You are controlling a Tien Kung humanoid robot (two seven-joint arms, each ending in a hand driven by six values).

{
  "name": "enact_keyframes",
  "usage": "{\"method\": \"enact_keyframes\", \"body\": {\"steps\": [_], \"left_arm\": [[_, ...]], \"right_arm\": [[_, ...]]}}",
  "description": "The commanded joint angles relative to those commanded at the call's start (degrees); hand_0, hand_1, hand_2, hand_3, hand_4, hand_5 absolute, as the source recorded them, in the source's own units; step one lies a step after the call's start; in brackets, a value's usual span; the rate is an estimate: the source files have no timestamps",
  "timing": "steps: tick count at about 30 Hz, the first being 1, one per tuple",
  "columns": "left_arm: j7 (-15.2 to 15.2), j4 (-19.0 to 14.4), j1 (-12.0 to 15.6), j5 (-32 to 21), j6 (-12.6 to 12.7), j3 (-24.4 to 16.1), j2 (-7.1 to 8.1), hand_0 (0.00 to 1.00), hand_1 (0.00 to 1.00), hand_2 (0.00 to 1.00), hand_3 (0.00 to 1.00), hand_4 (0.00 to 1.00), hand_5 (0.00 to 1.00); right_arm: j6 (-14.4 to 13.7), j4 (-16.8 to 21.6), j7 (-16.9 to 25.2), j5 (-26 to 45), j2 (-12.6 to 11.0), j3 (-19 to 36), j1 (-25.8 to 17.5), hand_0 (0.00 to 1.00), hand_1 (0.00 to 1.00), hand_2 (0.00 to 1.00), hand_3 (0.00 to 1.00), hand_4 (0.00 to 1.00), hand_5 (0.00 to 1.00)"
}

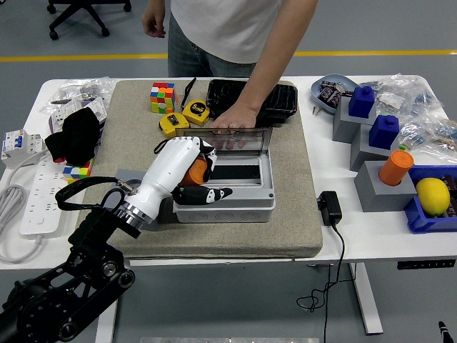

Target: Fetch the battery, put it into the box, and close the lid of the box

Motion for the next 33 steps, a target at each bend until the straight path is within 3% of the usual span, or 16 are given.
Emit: {"method": "enact_keyframes", "body": {"steps": [11, 15, 24, 33], "left_arm": [[-1.17, 6.05, -1.95, -1.08, 0.56, -1.23, -3.49, 0.020, 0.002, 0.024, 0.005, 0.993, 0.002], [-1.46, 6.38, -2.14, -1.62, 0.98, -1.21, -4.45, 0.021, 0.002, 0.024, 0.006, 0.997, 0.002], [-1.67, 5.99, -2.88, -3.55, 1.39, 0.66, -5.48, 0.021, 0.002, 0.024, 0.006, 0.998, 0.002], [-3.39, 10.23, -5.08, -8.35, 3.15, 4.75, -6.36, 0.022, 0.002, 0.024, 0.005, 0.998, 0.002]], "right_arm": [[0.00, 0.00, -0.02, -0.31, 0.05, 0.25, 0.30, 0.812, 0.512, 0.575, 0.935, 0.998, 0.998], [0.01, 0.00, -0.07, -0.48, 0.15, 0.31, 0.33, 0.811, 0.513, 0.575, 0.935, 0.998, 0.998], [-0.03, 0.00, -0.24, -0.80, 0.13, 0.47, 0.38, 0.811, 0.513, 0.575, 0.935, 0.998, 0.998], [-0.02, 0.00, -0.29, -1.15, 0.23, 0.61, 0.51, 0.811, 0.513, 0.575, 0.935, 0.998, 0.998]]}}
